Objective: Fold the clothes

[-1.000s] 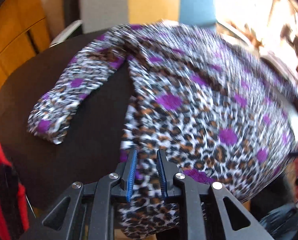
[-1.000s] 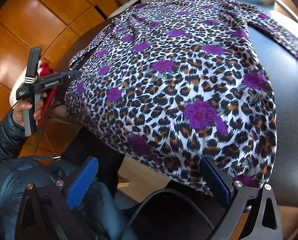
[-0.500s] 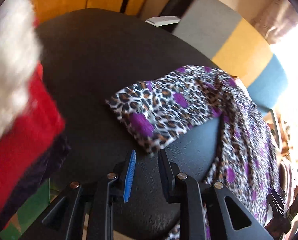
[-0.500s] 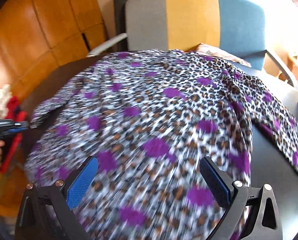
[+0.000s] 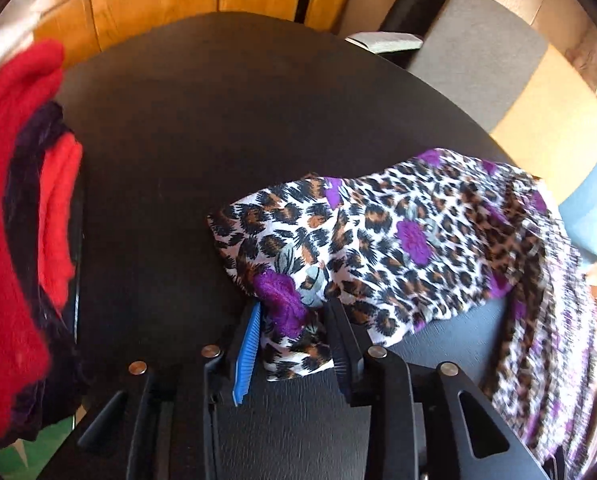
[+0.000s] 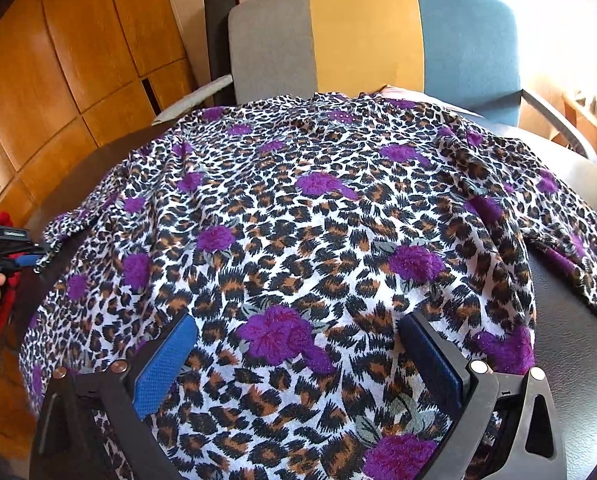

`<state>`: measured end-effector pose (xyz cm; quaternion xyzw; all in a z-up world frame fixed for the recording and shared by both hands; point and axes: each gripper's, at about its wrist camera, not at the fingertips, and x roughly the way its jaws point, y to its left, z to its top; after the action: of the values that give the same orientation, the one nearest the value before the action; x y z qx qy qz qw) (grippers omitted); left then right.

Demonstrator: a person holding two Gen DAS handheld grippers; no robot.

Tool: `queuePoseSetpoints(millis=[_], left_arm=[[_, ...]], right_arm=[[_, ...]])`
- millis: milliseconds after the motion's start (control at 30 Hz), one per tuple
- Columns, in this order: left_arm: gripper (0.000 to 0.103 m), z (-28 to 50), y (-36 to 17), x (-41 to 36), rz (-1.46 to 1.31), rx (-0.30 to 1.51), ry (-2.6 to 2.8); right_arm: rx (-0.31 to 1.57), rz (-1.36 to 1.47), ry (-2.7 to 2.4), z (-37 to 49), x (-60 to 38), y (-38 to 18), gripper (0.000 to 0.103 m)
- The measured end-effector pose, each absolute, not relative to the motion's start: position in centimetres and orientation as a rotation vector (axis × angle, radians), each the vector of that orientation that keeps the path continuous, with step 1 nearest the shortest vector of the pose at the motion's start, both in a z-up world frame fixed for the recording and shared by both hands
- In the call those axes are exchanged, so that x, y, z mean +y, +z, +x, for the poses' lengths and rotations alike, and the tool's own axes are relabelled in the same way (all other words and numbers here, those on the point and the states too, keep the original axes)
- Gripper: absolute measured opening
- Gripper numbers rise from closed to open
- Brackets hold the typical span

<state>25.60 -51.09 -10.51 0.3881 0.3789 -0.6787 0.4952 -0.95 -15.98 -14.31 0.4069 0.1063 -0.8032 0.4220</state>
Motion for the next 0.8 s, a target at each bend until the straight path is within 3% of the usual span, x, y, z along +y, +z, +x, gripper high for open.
queuePoseSetpoints(millis=[67, 100, 233, 400, 500, 533, 667, 800], left_arm=[[0.007, 25.0, -10.3, -52.2, 0.928, 0.907, -1.594], [0.006, 24.7, -10.2, -52.8, 0.922, 0.901, -1.569], [0.005, 23.3, -6.2, -54.1, 0.806, 0.769, -1.562], [0.005, 18.0, 2.2, -47.0, 0.731, 0.194, -1.867], [0.010, 14.5, -0.2, -42.3, 0.958, -0.064, -1.951], [0.015, 13.8, -2.1, -41.2, 1.049, -0.069, -1.978], [0.015, 13.0, -8.9, -36.3, 1.317, -0.040, -2.108], [0.015, 15.5, -9.6, -35.6, 1.267, 0.156, -2.184]], right_arm=[[0.265, 1.016, -2.013, -0.7, -16.0, -14.4, 0.103], [0.266, 1.015, -2.015, -0.7, -16.0, -14.5, 0.103], [0.260, 1.013, -2.014, -0.8, -15.9, -14.5, 0.103], [0.267, 1.013, -2.018, -0.6, -16.0, -14.7, 0.103], [0.280, 1.008, -2.026, -0.5, -16.1, -14.7, 0.103], [0.283, 1.004, -2.030, -0.4, -16.1, -14.7, 0.103], [0.288, 1.004, -2.031, -0.5, -16.1, -14.7, 0.103], [0.296, 1.005, -2.032, -0.5, -16.2, -14.7, 0.103]])
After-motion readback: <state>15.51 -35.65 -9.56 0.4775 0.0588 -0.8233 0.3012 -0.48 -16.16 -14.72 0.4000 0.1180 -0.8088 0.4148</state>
